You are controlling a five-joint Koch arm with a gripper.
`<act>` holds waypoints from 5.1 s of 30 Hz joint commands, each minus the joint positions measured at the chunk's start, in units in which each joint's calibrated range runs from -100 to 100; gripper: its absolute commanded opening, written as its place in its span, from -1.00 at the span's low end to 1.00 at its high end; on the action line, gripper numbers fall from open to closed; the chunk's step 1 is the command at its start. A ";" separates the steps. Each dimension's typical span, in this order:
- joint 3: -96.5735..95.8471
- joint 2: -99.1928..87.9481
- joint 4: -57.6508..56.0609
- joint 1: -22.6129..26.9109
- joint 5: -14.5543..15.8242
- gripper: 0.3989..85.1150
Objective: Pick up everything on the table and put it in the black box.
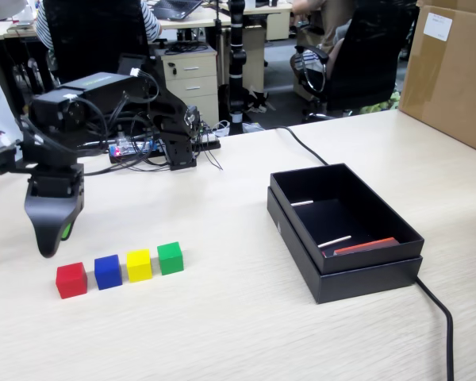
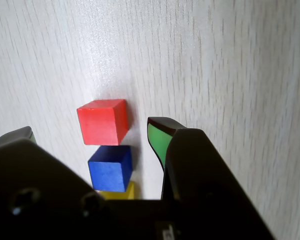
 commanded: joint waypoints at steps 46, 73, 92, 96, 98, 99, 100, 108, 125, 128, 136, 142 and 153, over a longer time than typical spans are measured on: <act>-24.08 -54.98 -8.84 27.69 18.71 -0.94; -5.04 -18.49 -8.84 38.68 26.13 -0.48; -13.20 -57.62 -9.36 22.61 15.38 -0.16; -13.29 -54.06 -9.36 15.48 10.60 -0.02; -13.56 -50.28 -9.36 12.75 9.28 0.04; -13.65 -47.98 -9.36 11.58 8.69 0.05; -13.74 -42.82 -9.36 9.62 7.77 0.10; -11.66 -24.92 -9.27 6.94 5.86 0.09; 12.91 6.98 -9.19 4.54 3.86 0.08; 13.82 9.39 -9.19 4.35 3.66 0.07; 16.81 15.47 -9.19 4.35 3.57 -0.15; 20.80 18.80 -9.19 4.40 4.25 -0.85; -1.41 -25.38 -9.19 7.23 6.50 -0.85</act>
